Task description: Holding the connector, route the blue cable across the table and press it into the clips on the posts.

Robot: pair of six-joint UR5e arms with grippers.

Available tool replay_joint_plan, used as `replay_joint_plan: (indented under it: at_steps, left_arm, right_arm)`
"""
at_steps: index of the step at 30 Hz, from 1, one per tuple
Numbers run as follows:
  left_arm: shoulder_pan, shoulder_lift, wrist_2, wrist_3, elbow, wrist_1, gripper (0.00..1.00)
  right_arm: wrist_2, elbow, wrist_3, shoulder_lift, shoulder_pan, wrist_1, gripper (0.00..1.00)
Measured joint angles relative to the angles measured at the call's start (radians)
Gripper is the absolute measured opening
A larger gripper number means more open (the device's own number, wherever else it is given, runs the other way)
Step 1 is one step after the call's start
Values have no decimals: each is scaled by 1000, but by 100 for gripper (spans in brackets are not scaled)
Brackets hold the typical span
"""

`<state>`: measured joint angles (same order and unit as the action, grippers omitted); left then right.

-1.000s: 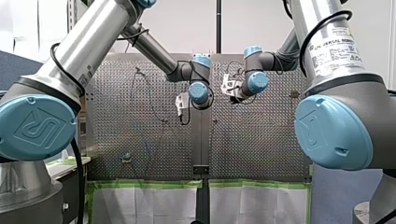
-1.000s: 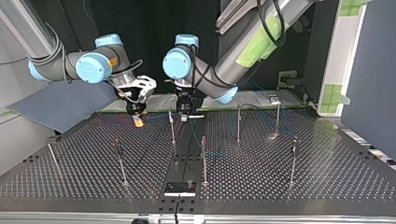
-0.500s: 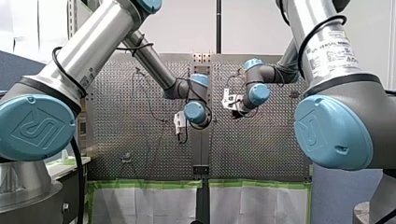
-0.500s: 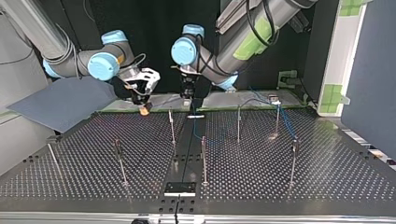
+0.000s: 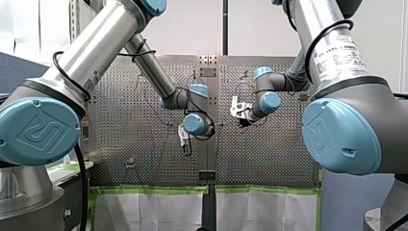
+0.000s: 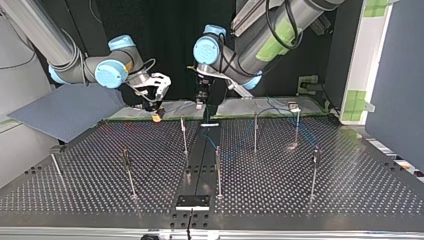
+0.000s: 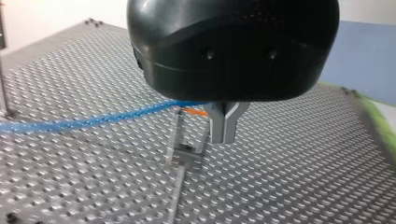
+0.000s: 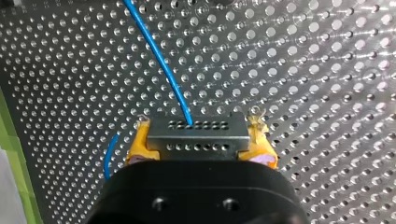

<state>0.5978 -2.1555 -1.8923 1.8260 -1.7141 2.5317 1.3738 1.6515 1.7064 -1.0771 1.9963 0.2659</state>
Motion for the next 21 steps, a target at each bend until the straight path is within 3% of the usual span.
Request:
replay_joint_plan:
  at_steps: [11,21]
  left_arm:
    - [-28,-2,40,18,66,30,0]
    - [-50,-83,53,20,145,70,0]
  right_arm:
    - [-35,-20,4,29,-22,9,0]
    - [-58,-35,12,33,-49,11,0]
